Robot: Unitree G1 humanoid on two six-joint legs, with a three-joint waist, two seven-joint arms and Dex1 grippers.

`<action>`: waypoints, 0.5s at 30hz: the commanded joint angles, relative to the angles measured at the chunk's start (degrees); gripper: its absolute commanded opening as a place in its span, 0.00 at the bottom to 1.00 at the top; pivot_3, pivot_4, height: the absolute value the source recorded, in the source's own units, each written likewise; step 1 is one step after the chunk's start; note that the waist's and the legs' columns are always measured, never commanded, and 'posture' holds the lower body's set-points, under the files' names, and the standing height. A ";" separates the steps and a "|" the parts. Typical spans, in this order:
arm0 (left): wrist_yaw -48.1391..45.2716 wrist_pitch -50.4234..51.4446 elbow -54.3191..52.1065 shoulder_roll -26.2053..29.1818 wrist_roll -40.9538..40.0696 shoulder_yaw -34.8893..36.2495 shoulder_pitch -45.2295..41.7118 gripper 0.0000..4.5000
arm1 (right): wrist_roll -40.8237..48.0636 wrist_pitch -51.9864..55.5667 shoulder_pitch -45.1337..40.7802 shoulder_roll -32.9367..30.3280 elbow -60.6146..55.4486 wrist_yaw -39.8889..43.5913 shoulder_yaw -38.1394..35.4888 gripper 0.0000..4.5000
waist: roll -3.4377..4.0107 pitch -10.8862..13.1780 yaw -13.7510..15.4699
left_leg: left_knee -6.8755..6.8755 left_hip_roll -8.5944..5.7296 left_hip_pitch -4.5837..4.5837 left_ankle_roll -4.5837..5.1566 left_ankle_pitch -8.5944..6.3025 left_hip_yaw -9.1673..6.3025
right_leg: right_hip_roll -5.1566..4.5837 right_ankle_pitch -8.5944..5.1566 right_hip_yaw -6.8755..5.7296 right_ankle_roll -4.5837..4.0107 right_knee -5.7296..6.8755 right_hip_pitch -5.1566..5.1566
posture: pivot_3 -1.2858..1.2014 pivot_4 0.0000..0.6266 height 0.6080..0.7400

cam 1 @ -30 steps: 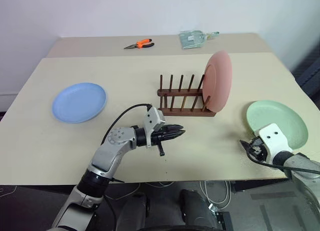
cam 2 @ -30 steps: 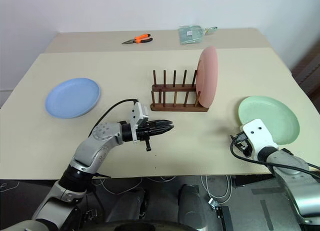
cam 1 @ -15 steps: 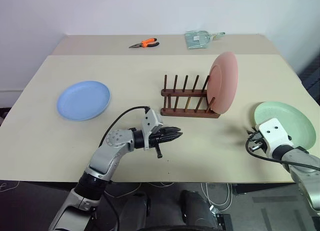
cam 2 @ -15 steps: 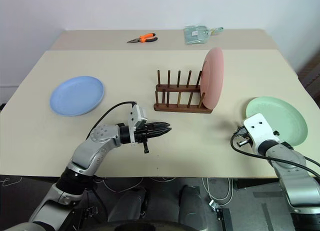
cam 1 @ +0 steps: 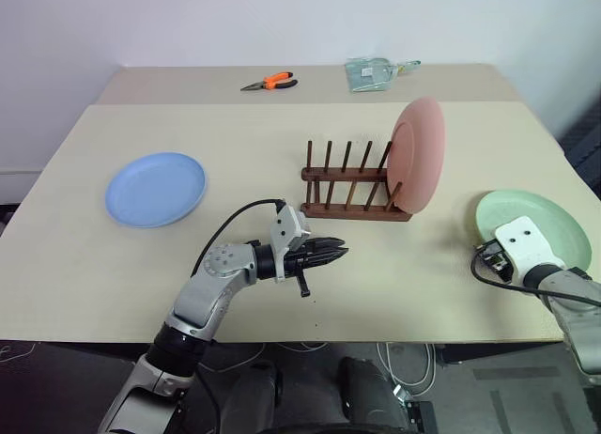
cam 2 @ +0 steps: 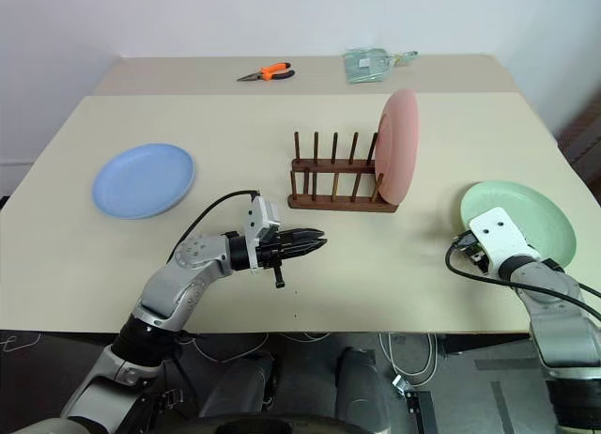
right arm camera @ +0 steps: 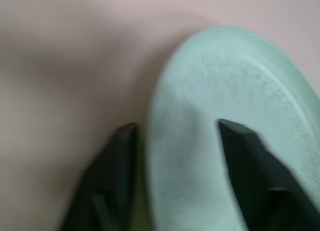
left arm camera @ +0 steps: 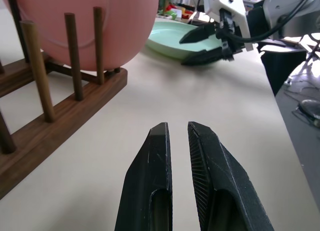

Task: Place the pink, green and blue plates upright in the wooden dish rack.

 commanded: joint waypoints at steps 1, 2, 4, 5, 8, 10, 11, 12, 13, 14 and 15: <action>0.05 -0.81 -1.86 0.57 -0.24 0.78 0.22 0.14 | -0.60 -0.48 -1.52 0.65 -0.92 -0.73 -1.40 0.08 | 0.00 0.00 0.00 | 0.00 0.00 -0.01 0.00 0.00 0.00 | 0.00 0.00 0.01 0.00 0.00 0.00 | 0.52 0.24 1.00; 0.06 -0.83 -1.98 0.75 -0.26 0.85 0.33 0.14 | -0.60 -0.46 -1.83 0.80 -1.49 -0.79 -1.58 0.00 | 0.00 0.00 -0.01 | 0.00 0.00 -0.01 0.00 0.00 -0.01 | 0.00 0.00 0.00 0.00 0.00 0.00 | 0.52 0.24 1.00; 0.31 -0.89 -2.01 0.95 -0.24 1.04 0.38 0.14 | -0.84 -1.58 -2.59 0.78 -3.35 -0.97 -2.01 0.00 | 0.01 0.00 -0.01 | 0.00 0.00 0.00 0.00 0.00 -0.01 | 0.00 0.00 0.00 0.00 0.00 0.00 | 0.52 0.24 1.00; 0.56 -1.03 -1.93 0.97 -0.21 1.23 0.36 0.14 | -0.52 -2.34 -3.32 0.92 -4.71 -0.98 -2.52 0.00 | 0.01 0.00 -0.01 | 0.00 0.00 0.00 0.00 0.00 -0.02 | 0.00 0.00 0.00 0.00 0.00 0.00 | 0.52 0.24 1.00; 1.42 -1.59 -1.23 1.08 -0.02 2.16 0.09 0.14 | 2.70 -5.22 -8.35 2.81 -9.47 -1.89 -5.65 0.00 | 0.08 0.02 -0.31 | -0.01 0.01 0.00 0.00 0.00 0.00 | 0.01 0.00 0.01 0.01 0.01 -0.02 | 0.52 0.24 1.00; 2.15 -2.40 -0.25 1.31 0.42 3.04 -0.18 0.14 | 8.42 -4.20 -14.89 5.55 -13.35 -2.66 -8.80 0.00 | 0.12 0.07 -0.64 | -0.02 0.02 0.01 0.00 0.00 -0.01 | 0.02 0.01 0.01 0.02 0.03 -0.03 | 0.52 0.24 1.00; 2.41 -2.77 0.29 1.44 0.63 3.53 -0.26 0.14 | 13.27 -2.01 -19.22 7.59 -15.49 -3.31 -10.75 0.00 | 0.19 0.09 -0.68 | -0.01 0.03 0.01 0.00 0.00 0.00 | 0.03 0.02 0.01 0.01 0.04 -0.05 | 0.52 0.24 1.00; 2.56 -3.26 0.80 1.76 0.86 4.00 -0.24 0.14 | 21.72 1.63 -24.68 10.21 -17.70 -4.64 -13.40 0.00 | 0.19 0.09 -0.63 | -0.02 0.03 0.02 0.00 0.00 -0.01 | 0.03 0.02 0.01 0.02 0.06 -0.05 | 0.52 0.24 1.00; 2.62 -3.73 1.20 2.10 1.10 4.31 -0.17 0.14 | 29.45 4.87 -28.83 12.08 -19.45 -5.45 -15.60 0.00 | 0.17 0.11 -0.76 | -0.04 0.03 0.02 0.00 0.00 -0.05 | 0.04 0.03 -0.01 0.03 0.06 -0.06 | 0.52 0.24 1.00; 2.62 -4.21 1.54 2.42 1.30 4.57 -0.08 0.14 | 35.85 7.62 -31.92 13.23 -20.87 -5.96 -17.32 0.00 | 0.20 0.10 -0.67 | -0.05 0.06 0.02 0.00 0.00 -0.09 | 0.07 0.05 -0.01 0.04 0.08 -0.06 | 0.52 0.24 1.00; 2.63 -4.61 1.90 2.79 1.49 4.86 0.02 0.14 | 41.93 10.20 -34.59 14.03 -21.84 -6.93 -18.67 0.00 | 0.17 0.10 -0.43 | -0.08 0.03 0.00 0.00 0.01 -0.19 | 0.06 0.16 -0.04 -0.02 0.10 -0.07 | 0.52 0.24 1.00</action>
